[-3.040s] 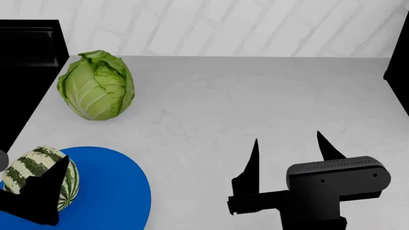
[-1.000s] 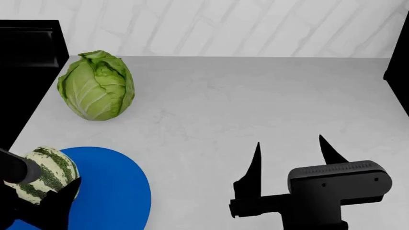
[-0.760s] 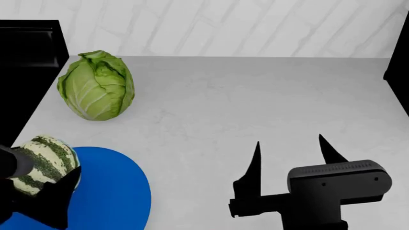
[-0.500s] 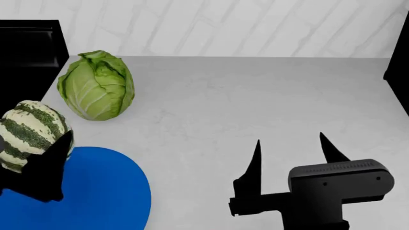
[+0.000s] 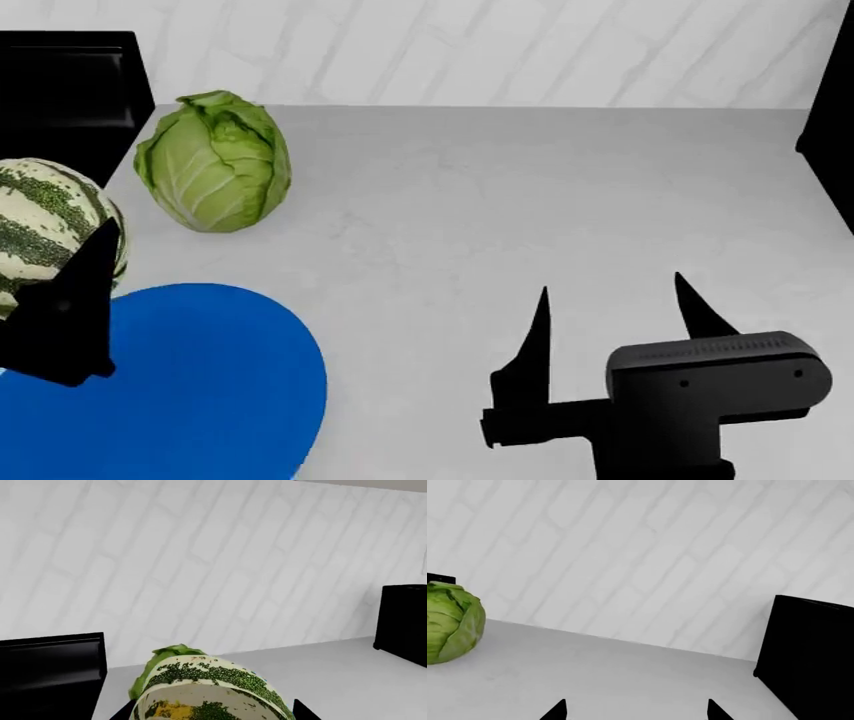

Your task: Pick the squash from the counter and place it in the microwave.

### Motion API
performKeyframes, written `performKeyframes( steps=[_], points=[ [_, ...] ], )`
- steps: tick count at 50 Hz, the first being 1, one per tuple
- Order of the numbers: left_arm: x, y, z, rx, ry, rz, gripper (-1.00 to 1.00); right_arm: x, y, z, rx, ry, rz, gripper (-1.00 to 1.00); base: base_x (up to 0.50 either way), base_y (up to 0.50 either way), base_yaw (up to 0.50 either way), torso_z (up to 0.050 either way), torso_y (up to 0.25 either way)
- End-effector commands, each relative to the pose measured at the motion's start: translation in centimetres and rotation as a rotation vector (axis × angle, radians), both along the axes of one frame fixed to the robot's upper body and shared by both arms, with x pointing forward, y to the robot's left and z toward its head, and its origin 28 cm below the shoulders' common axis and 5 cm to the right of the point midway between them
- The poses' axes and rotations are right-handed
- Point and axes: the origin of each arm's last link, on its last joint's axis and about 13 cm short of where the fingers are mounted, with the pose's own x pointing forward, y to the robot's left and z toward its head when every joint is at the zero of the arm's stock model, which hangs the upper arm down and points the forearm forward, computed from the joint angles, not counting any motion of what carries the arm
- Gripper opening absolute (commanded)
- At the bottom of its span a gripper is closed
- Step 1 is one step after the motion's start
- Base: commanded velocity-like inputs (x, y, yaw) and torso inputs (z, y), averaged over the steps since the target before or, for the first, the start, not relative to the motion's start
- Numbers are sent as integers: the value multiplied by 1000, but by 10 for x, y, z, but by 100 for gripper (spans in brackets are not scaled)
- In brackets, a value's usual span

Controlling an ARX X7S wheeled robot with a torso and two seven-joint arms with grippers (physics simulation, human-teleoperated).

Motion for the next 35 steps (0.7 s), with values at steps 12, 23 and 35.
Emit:
performKeyframes(
  steps=[12,23,35],
  points=[
    [8,1,2,-52,-41,40,-100,2,-3,2,10,-11,-6,100,-460,75,0,0,0],
    [7,2,1,-48,-39,40,-100,1,-2,1,19,-16,-2,100,-167,26,0,0,0],
    [7,2,-1,-41,-39,41,-100,0,-1,0,-38,0,3,100,0,399,0,0,0]
  ],
)
